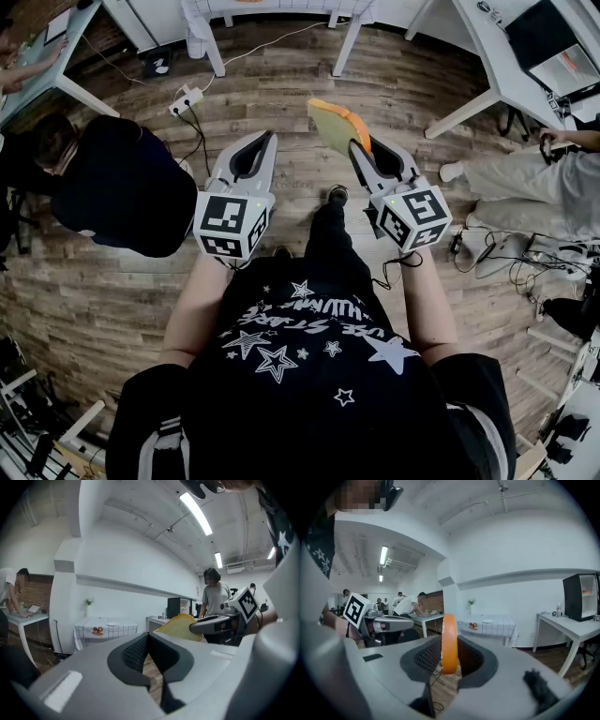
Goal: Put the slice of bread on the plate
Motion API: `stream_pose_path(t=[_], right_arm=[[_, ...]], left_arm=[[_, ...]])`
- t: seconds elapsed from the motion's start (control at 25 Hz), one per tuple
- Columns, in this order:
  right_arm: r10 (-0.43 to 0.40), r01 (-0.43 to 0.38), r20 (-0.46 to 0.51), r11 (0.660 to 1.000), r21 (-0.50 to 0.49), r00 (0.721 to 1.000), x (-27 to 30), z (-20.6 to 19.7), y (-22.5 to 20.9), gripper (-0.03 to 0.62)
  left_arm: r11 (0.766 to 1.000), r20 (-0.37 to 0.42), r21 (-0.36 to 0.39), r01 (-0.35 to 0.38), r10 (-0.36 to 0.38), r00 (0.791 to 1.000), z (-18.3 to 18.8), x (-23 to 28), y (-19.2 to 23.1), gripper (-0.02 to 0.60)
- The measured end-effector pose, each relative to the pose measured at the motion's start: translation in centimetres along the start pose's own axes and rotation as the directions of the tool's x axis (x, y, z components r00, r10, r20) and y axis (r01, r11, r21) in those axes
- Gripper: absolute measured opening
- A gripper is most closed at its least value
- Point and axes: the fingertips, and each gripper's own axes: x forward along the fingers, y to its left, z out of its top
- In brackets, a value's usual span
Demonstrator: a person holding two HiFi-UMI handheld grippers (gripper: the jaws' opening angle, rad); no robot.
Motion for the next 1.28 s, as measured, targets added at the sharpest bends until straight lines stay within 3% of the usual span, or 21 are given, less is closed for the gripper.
stream_pose_path(t=[0.84,1.28], right_arm=[[0.045,-0.044,-0.014,0.999,0.01,0.999,1.9,-0.2,0.7,0.098],[0.014,-0.015,0.016,0.996,0.088,1.0,3.2,0.3,-4.1,0.098]], left_arm=[[1.0,-0.024,-0.015,-0.018,0.018,1.0,-1.1,0.2,2.1,0.009],[1.0,-0.055,-0.027,-0.002,0.001,0.998,-1.6,4.6,3.1,0.009]])
